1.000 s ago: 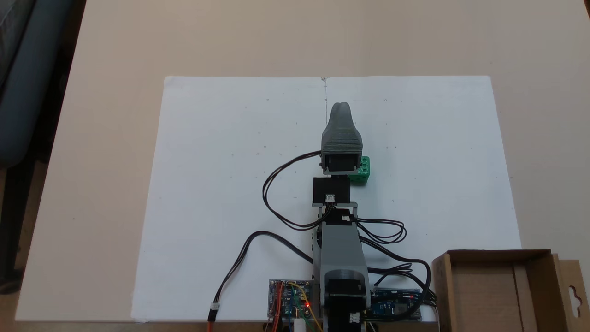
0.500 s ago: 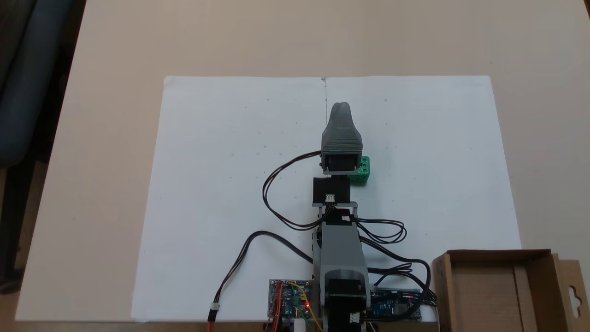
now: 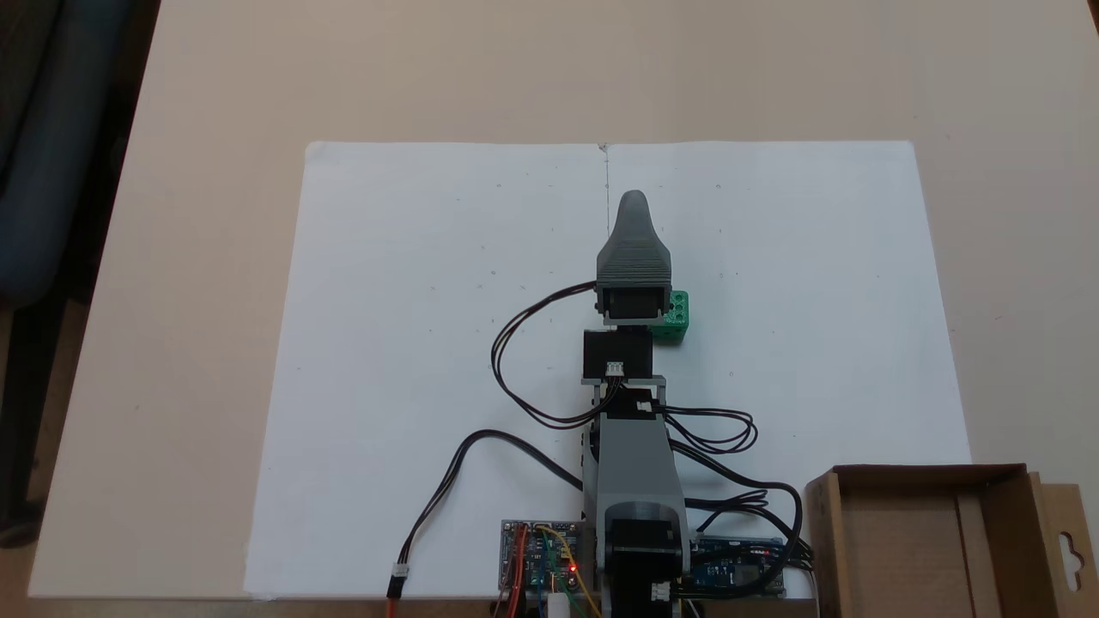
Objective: Grasp a green dice and put it in the bin.
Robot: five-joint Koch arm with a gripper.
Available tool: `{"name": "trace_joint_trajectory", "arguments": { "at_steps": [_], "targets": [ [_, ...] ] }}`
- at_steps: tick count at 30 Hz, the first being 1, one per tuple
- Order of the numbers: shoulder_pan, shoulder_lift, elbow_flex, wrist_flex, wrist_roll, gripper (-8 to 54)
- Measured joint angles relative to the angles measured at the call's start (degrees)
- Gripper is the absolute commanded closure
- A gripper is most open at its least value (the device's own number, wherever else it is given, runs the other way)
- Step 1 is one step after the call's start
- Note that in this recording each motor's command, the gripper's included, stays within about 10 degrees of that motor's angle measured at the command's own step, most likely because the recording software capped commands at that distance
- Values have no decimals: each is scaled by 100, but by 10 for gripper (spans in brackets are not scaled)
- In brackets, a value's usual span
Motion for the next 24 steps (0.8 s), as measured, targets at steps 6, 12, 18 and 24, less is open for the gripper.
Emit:
{"name": "trace_joint_trajectory", "arguments": {
  "at_steps": [6, 12, 18, 24],
  "targets": [
    [0, 0, 0, 0, 0, 12],
    [-18, 0, 0, 0, 0, 32],
    [-35, 0, -70, 958, 0, 40],
    [-35, 0, -870, 3331, 0, 40]
  ]
}}
